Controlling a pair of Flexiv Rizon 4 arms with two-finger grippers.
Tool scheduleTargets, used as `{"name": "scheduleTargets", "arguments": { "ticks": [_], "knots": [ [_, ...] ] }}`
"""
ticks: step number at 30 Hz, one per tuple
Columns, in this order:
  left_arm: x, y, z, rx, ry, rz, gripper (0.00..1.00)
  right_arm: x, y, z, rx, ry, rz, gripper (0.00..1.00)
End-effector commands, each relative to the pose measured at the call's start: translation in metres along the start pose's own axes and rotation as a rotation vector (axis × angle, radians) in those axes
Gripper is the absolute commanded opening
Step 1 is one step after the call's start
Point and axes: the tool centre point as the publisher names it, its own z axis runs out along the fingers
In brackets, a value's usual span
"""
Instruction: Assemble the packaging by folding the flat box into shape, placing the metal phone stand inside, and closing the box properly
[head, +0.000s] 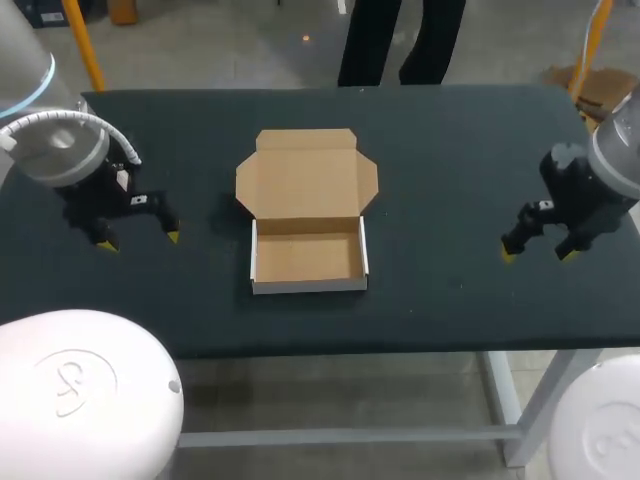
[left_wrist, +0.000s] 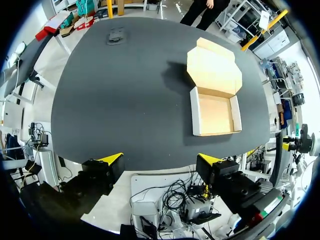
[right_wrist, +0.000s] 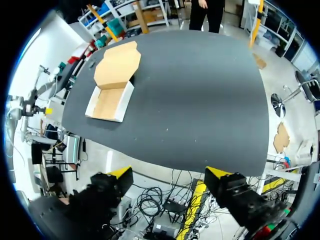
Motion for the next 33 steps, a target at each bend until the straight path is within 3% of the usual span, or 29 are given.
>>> {"name": "scheduleTargets", "arguments": {
  "ticks": [1,18,33],
  "knots": [
    [-0.003,-0.012,0.009,-0.02,-0.011,-0.005,1.0,0.001,-0.001,-0.003,0.004,-0.001,0.0,1.0],
    [-0.032,-0.042,0.035,-0.05,-0.041,-0.025,1.0,0.001,-0.001,-0.003,0.004,-0.001,0.0,1.0],
    [-0.061,-0.082,0.063,-0.087,-0.064,-0.018,1.0,0.001,-0.001,-0.003,0.004,-0.001,0.0,1.0]
  ]
}}
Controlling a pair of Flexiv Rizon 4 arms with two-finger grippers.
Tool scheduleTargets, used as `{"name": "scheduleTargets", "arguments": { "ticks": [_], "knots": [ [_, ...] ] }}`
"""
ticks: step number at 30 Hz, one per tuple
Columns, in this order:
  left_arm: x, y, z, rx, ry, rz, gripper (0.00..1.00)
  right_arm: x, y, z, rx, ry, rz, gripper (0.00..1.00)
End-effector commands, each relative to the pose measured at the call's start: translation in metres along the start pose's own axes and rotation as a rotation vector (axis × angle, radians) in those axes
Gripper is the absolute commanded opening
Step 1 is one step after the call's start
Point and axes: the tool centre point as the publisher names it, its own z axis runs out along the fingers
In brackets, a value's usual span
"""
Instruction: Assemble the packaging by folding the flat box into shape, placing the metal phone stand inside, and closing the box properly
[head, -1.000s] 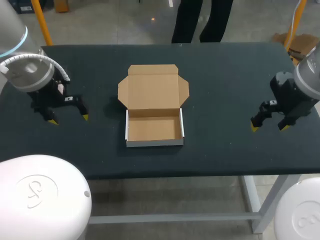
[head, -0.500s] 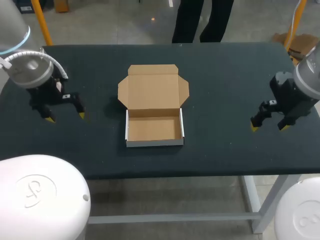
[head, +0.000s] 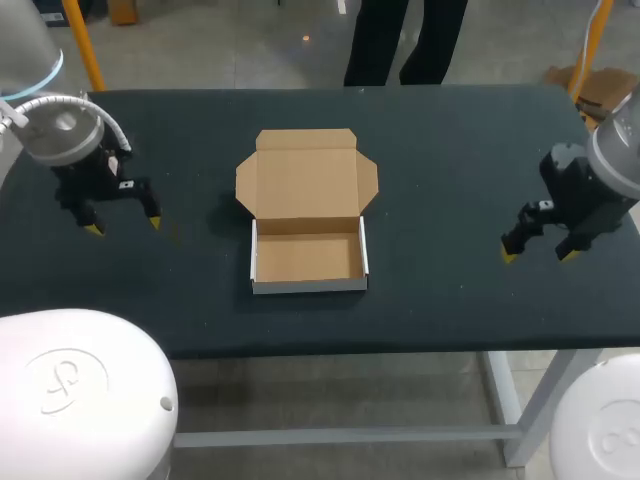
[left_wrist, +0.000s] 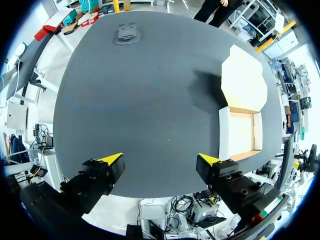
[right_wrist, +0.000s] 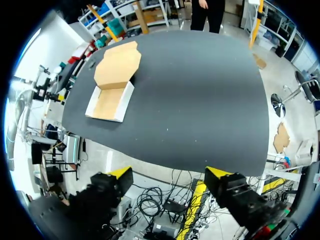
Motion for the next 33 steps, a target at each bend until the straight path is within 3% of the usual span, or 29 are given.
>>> {"name": "scheduleTargets", "arguments": {
  "ticks": [1,5,33],
  "knots": [
    [-0.003,-0.016,0.012,-0.043,-0.003,0.001,1.0,0.0,0.0,-0.003,0.005,-0.001,0.0,1.0],
    [-0.008,-0.029,0.019,-0.053,0.0,-0.012,1.0,0.0,0.0,-0.003,0.005,-0.001,0.0,1.0],
    [-0.008,-0.031,0.021,-0.058,0.006,-0.009,1.0,0.0,0.0,-0.003,0.005,-0.001,0.0,1.0]
  ]
}}
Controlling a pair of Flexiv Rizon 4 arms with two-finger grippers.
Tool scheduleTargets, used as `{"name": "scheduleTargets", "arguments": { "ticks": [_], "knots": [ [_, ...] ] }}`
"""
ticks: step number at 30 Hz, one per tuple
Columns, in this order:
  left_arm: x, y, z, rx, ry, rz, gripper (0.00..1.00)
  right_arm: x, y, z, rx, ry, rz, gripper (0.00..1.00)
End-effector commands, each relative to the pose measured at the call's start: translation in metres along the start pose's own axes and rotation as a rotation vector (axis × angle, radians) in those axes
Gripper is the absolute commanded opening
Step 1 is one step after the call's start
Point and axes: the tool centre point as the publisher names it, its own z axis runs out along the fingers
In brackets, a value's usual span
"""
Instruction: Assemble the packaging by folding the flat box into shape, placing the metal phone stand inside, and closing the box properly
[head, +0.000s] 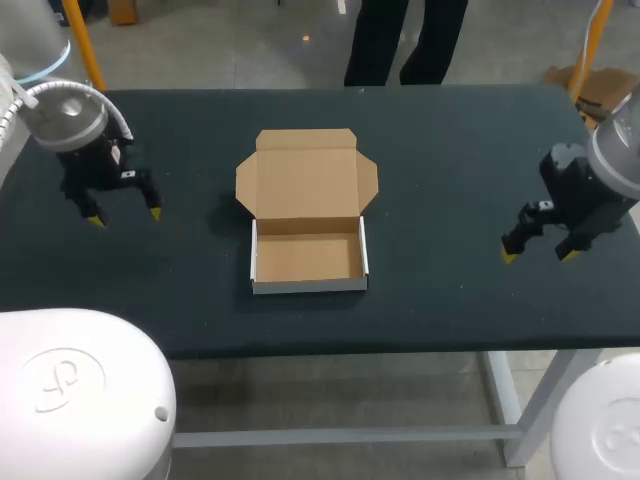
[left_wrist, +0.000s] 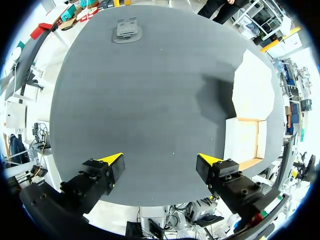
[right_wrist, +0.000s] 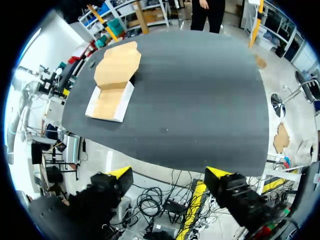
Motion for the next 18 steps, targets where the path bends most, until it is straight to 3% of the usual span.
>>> {"name": "scheduleTargets", "arguments": {
  "ticks": [1,18],
  "knots": [
    [0.0,-0.004,0.003,-0.003,-0.005,0.004,1.0,0.001,0.0,-0.003,0.005,-0.001,0.0,1.0],
    [-0.028,-0.068,0.039,-0.046,0.004,0.024,1.0,0.001,0.0,-0.003,0.005,-0.001,0.0,1.0]
  ]
}}
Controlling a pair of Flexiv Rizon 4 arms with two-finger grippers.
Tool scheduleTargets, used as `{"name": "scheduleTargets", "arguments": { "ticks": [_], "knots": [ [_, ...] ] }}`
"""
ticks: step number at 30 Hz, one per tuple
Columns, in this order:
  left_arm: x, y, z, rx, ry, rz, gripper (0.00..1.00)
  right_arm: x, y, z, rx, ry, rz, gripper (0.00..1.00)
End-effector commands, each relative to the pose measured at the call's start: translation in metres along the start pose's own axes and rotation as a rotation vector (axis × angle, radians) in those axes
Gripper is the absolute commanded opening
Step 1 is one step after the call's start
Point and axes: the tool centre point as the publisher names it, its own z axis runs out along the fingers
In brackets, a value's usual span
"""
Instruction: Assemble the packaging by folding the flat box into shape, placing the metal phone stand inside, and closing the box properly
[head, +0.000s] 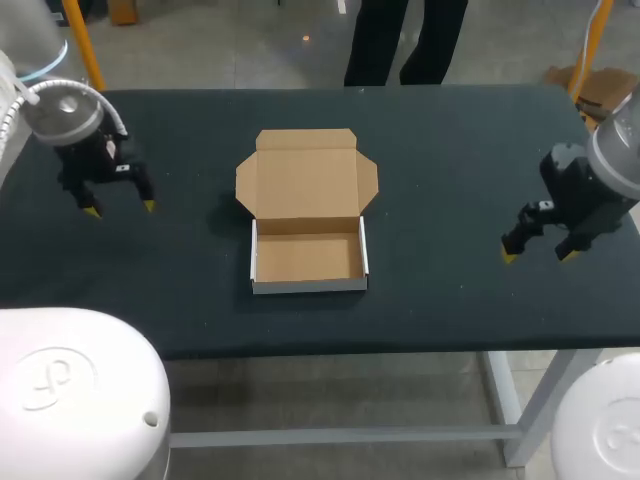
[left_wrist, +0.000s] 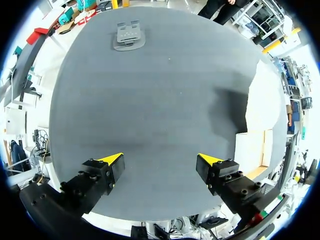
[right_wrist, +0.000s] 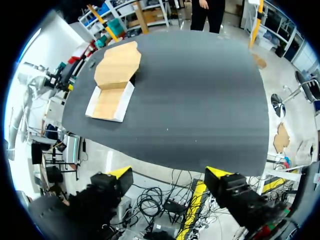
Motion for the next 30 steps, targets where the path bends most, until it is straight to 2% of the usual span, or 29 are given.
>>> {"name": "scheduleTargets", "arguments": {
  "ticks": [1,4,15,30],
  "knots": [
    [-0.005,-0.026,0.016,-0.058,0.008,-0.004,1.0,0.0,0.0,-0.003,0.006,-0.001,0.0,1.0],
    [-0.008,-0.042,0.025,-0.073,0.007,-0.011,1.0,0.0,0.0,-0.003,0.006,-0.001,0.0,1.0],
    [-0.021,-0.082,0.048,-0.089,-0.023,-0.044,1.0,0.0,0.0,-0.003,0.006,-0.001,0.0,1.0],
    [-0.037,-0.107,0.068,-0.099,-0.047,-0.096,1.0,0.0,0.0,-0.003,0.006,-0.001,0.0,1.0]
  ]
}}
